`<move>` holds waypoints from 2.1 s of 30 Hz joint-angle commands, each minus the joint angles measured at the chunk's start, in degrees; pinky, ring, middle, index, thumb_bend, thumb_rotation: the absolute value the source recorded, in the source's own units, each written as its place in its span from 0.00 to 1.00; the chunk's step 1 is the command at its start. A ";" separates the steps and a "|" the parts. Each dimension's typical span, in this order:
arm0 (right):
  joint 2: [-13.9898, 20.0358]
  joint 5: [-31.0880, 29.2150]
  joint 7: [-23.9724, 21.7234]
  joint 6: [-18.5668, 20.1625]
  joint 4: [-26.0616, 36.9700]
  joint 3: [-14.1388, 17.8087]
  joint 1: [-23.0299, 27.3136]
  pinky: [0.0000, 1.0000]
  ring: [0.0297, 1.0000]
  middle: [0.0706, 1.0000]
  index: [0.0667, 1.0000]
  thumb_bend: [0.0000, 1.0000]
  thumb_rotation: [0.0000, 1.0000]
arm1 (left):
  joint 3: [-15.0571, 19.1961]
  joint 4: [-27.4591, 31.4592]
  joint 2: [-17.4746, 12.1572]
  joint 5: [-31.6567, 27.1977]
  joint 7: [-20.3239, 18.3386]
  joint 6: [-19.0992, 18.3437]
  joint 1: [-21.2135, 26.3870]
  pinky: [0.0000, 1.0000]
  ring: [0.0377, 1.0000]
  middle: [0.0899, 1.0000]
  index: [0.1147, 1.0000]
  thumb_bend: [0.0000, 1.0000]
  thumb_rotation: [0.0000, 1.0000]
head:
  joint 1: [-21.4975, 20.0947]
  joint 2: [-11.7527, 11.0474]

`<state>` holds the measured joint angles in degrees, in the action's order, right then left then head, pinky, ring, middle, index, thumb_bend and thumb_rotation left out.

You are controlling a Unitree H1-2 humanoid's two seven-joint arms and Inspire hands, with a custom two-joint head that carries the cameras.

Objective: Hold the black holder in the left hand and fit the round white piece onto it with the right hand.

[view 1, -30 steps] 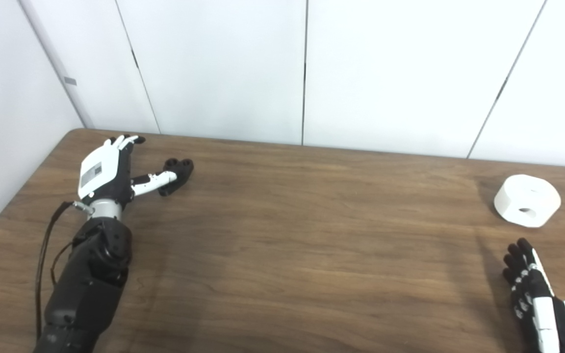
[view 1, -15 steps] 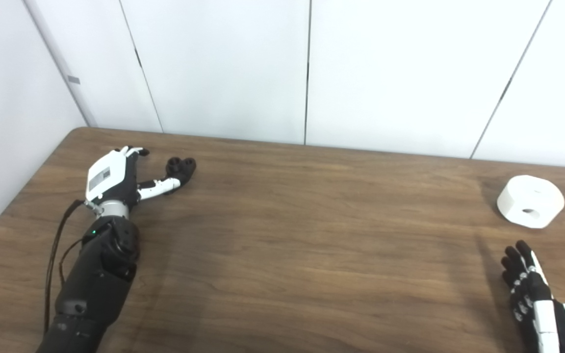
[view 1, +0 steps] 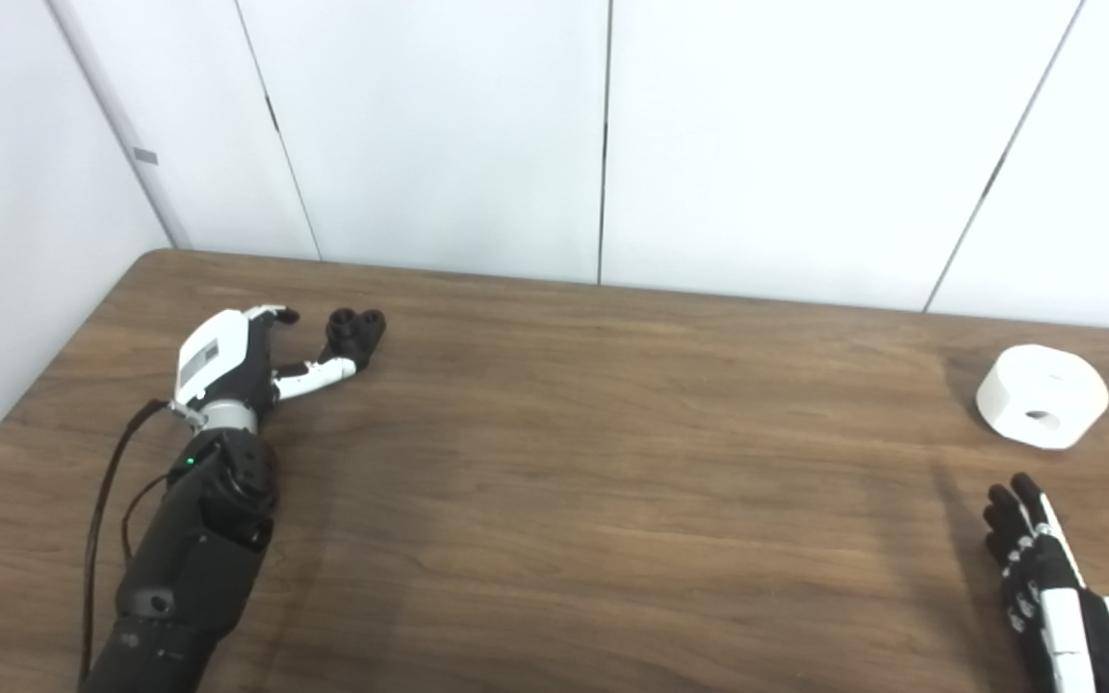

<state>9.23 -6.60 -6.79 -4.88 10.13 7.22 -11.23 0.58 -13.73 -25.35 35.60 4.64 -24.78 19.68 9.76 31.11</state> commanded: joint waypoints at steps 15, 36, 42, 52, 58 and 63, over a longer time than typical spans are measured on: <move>-1.42 -0.30 0.65 -0.22 -0.16 -0.96 -3.02 1.00 0.99 0.98 0.99 0.63 0.95 | -3.13 -5.11 -0.03 1.08 6.03 0.97 4.42 1.00 0.96 0.89 0.71 0.99 0.40 | 0.47 -0.31; -2.04 2.10 1.81 0.08 0.55 -1.74 -3.81 1.00 0.98 0.96 0.98 0.67 0.96 | -5.13 -8.69 0.57 0.62 9.13 4.56 5.91 0.96 0.93 0.85 0.67 0.95 0.36 | -1.38 -0.52; -1.79 2.03 2.33 0.82 1.34 -2.02 -4.08 1.00 0.99 0.96 0.99 0.69 0.96 | -5.32 -8.66 0.34 0.82 8.94 2.97 6.09 0.96 0.93 0.84 0.64 0.94 0.35 | -0.88 0.20; -1.35 1.81 2.18 0.89 1.66 -2.13 -4.21 1.00 0.99 0.96 0.99 0.67 0.96 | -5.04 -9.09 0.49 0.63 9.19 1.51 6.55 0.95 0.93 0.83 0.62 0.92 0.37 | -0.56 0.80; -1.23 1.07 1.95 0.30 1.30 -2.10 -4.10 1.00 0.99 0.97 1.00 0.68 0.95 | -5.47 -9.28 0.27 1.19 9.33 0.56 6.85 0.93 0.91 0.81 0.61 0.88 0.33 | -0.70 0.98; -1.08 0.78 1.90 0.21 1.43 -2.06 -4.09 1.00 1.00 0.97 1.00 0.65 0.93 | -6.31 -10.37 -0.01 2.31 9.71 0.04 6.92 0.92 0.88 0.78 0.61 0.86 0.31 | -0.17 0.91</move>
<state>8.84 -5.42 -4.61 -4.82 12.16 5.65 -13.13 -5.47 -23.97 -24.05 36.48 13.37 -23.66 24.37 9.58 31.99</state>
